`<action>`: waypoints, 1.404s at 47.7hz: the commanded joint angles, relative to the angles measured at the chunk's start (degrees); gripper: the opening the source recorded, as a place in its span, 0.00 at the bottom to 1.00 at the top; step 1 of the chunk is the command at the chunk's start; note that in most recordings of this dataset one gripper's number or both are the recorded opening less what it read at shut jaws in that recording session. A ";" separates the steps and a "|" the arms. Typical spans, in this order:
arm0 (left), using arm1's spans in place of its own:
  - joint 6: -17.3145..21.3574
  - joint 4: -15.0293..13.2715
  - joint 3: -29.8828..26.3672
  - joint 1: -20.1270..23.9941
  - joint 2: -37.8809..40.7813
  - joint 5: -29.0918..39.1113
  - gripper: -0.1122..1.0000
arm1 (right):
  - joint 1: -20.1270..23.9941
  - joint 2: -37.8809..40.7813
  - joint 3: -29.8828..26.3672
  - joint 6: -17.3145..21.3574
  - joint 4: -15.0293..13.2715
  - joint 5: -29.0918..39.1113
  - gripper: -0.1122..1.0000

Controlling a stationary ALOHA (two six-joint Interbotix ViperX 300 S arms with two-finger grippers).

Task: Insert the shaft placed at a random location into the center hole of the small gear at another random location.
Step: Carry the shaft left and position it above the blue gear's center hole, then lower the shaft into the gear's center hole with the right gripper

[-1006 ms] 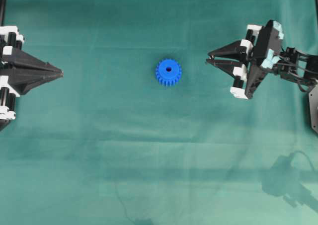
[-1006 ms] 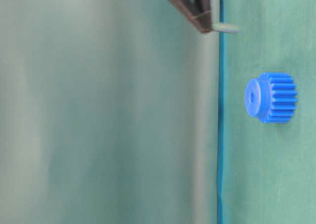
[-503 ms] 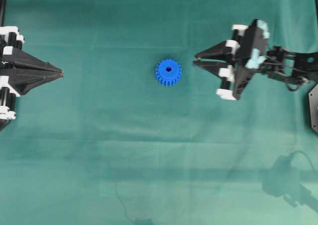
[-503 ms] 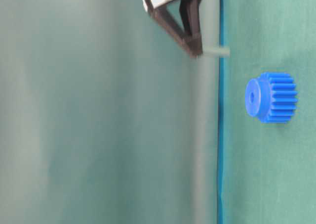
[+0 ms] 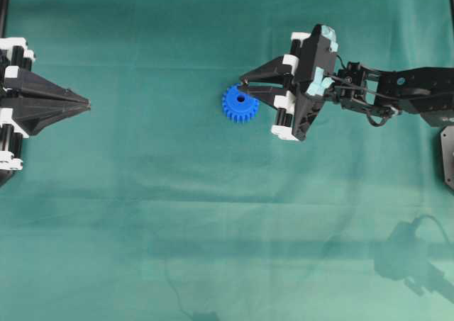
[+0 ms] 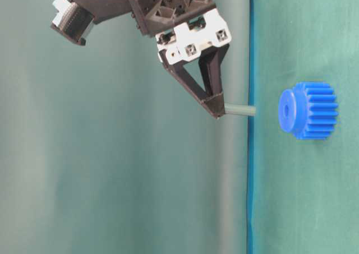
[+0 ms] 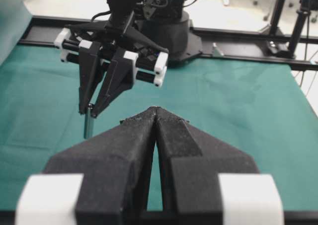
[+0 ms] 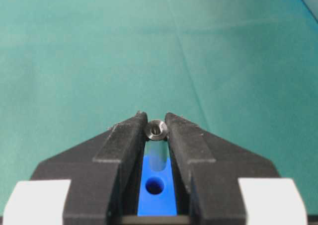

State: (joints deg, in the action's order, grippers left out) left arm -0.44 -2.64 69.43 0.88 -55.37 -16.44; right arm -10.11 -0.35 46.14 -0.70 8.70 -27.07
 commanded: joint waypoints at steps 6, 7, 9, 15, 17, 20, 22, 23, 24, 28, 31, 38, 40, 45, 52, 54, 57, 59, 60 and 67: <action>-0.09 -0.09 -0.53 0.09 0.53 -0.18 0.10 | 0.09 0.44 -1.67 -0.18 -0.09 -0.26 0.23; -0.09 -0.09 -0.53 0.09 0.53 -0.26 0.10 | 0.09 0.62 -1.76 -0.18 -0.09 -0.53 0.23; -0.09 -0.09 -0.53 0.09 0.62 -0.18 0.10 | 0.09 1.14 -1.85 -0.18 -0.09 -0.53 0.23; -0.09 -0.09 -0.53 0.09 0.62 -0.26 0.10 | 0.09 3.43 -2.11 -0.09 0.18 -0.70 0.23; -0.09 -0.09 -0.53 0.09 0.62 -0.18 0.10 | 0.09 4.13 -2.29 0.00 0.18 -0.79 0.23; -0.09 -0.09 -0.44 0.09 0.62 0.00 0.10 | 0.09 5.19 -2.37 0.18 0.44 -0.79 0.23; -0.09 -0.09 -0.44 0.09 0.70 0.09 0.10 | 0.09 5.71 -2.37 0.18 0.62 -0.88 0.23; -0.09 -0.09 -0.44 0.09 0.62 0.18 0.10 | 0.09 5.98 -2.37 0.18 0.88 -0.88 0.23; -0.09 -0.09 -0.44 0.09 0.70 0.26 0.10 | 0.09 6.15 -2.29 0.18 0.97 -0.88 0.23; -0.09 -0.09 -0.35 0.09 0.62 0.44 0.10 | 0.09 6.50 -2.20 0.18 1.05 -1.14 0.23; -0.09 -0.09 -0.44 0.09 0.70 0.44 0.10 | 0.09 6.50 -2.20 0.18 1.05 -1.32 0.23; -0.09 -0.09 -0.35 0.09 0.70 0.53 0.10 | 0.09 6.50 -2.20 0.18 1.05 -1.41 0.23; -0.09 -0.09 -0.35 0.09 0.70 0.44 0.10 | 0.09 6.50 -2.20 0.18 1.05 -1.41 0.23; -0.09 -0.09 -0.35 0.09 0.62 0.44 0.10 | 0.09 6.50 -2.11 0.18 1.05 -1.41 0.23; -0.09 -0.09 -0.35 0.09 0.70 0.44 0.10 | 0.09 7.12 -2.20 0.18 1.05 -1.41 0.23; -0.09 -0.09 -0.35 0.09 0.70 0.44 0.10 | 0.09 7.47 -2.37 0.18 1.05 -1.41 0.23; -0.09 -0.09 -0.35 0.09 0.70 0.44 0.10 | 0.09 8.00 -2.46 0.18 1.05 -1.49 0.23; -0.09 -0.09 -0.35 0.09 0.70 0.44 0.10 | 0.09 8.35 -2.55 0.18 1.05 -1.41 0.23; -0.09 -0.09 -0.35 0.09 0.70 0.44 0.10 | 0.09 8.53 -2.64 0.18 1.05 -1.49 0.23; -0.09 -0.09 -0.35 0.09 0.70 0.44 0.10 | 0.09 9.76 -2.72 0.18 1.05 -2.02 0.23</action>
State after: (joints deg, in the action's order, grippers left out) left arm -0.44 -2.64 69.70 0.88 -55.20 -15.64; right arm -10.20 9.84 44.47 -0.62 9.58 -28.21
